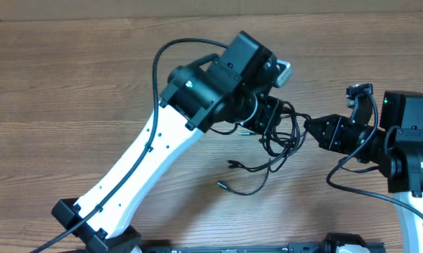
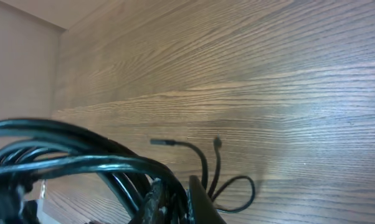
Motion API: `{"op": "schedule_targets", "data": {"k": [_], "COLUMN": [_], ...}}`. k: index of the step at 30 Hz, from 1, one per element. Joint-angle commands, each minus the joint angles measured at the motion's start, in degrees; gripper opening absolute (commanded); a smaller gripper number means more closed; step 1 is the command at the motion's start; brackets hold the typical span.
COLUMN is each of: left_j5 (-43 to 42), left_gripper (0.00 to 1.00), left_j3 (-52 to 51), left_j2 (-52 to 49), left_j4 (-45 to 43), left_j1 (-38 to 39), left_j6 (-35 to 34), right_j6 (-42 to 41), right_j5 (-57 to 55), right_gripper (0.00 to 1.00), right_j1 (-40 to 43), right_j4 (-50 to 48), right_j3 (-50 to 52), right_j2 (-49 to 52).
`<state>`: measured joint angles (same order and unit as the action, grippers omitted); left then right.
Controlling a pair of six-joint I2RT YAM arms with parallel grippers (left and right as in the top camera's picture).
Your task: Untangle cables
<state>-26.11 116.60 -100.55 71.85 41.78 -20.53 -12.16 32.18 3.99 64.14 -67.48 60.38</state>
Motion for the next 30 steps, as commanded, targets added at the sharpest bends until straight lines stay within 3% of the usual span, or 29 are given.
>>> {"op": "schedule_targets", "data": {"k": [1, 7, 9, 10, 11, 12, 14, 18, 21, 26, 27, 28, 30], "left_j5": [-0.33, -0.44, -0.96, -1.03, -1.03, -1.03, -1.03, -6.91, -14.47, -16.83, -16.79, -16.79, -16.72], "left_gripper": [0.05, 0.04, 0.04, 0.04, 0.04, 0.04, 0.04, 0.04, 0.04, 0.04, 0.04, 0.04, 0.04], "left_j3": [0.87, 0.90, 0.87, 0.87, 0.90, 0.87, 0.87, 0.87, 0.87, 0.87, 0.87, 0.87, 0.87], "left_j2": [2.40, 2.40, 2.40, 2.40, 2.40, 2.40, 2.40, 2.40, 2.40, 2.40, 2.40, 2.40, 2.40], "left_j4": [1.22, 1.20, 1.38, 1.90, 2.43, 3.21, 4.44, 7.87, 7.96, 6.97, 6.78, 6.34, 6.08], "left_j1": [-4.74, -5.49, -5.33, -5.20, -5.07, -4.98, -4.90, -4.90, -4.74, -4.57, -4.57, -4.57, -4.61], "left_j6": [-7.85, -9.03, -3.93, -1.57, 0.35, 3.76, 8.66, 20.85, 28.06, 28.28, 28.28, 28.24, 27.45], "right_j6": [-2.69, -6.08, -2.16, 2.08, 5.86, 13.77, 22.45, 31.74, 40.19, 44.22, 44.22, 44.19, 44.19], "right_j5": [-14.14, -12.94, -11.04, -8.94, -6.80, -2.19, 4.46, 13.73, 21.35, 23.87, 23.87, 23.87, 23.87], "right_gripper": [0.04, 0.04, 0.07, 0.23, 0.33, 0.52, 0.60, 0.65, 0.65, 0.61, 0.54, 0.33, 0.21], "right_j1": [1.60, 1.60, 1.60, 1.60, 1.60, 1.60, 1.60, 1.60, 1.60, 1.60, 1.60, 1.60, 1.60], "right_j4": [1.01, 2.60, 1.90, 1.55, 1.27, 1.07, 1.14, 1.14, 2.45, 5.07, 5.03, 4.96, 4.98], "right_j3": [-0.02, -0.02, -0.02, -0.02, -0.02, -0.02, -0.02, -0.02, -0.02, -0.02, -0.02, -0.02, -0.02], "right_j2": [0.90, 0.90, 0.90, 0.90, 0.90, 0.90, 0.90, 0.90, 0.90, 0.90, 0.90, 0.90, 0.90]}}
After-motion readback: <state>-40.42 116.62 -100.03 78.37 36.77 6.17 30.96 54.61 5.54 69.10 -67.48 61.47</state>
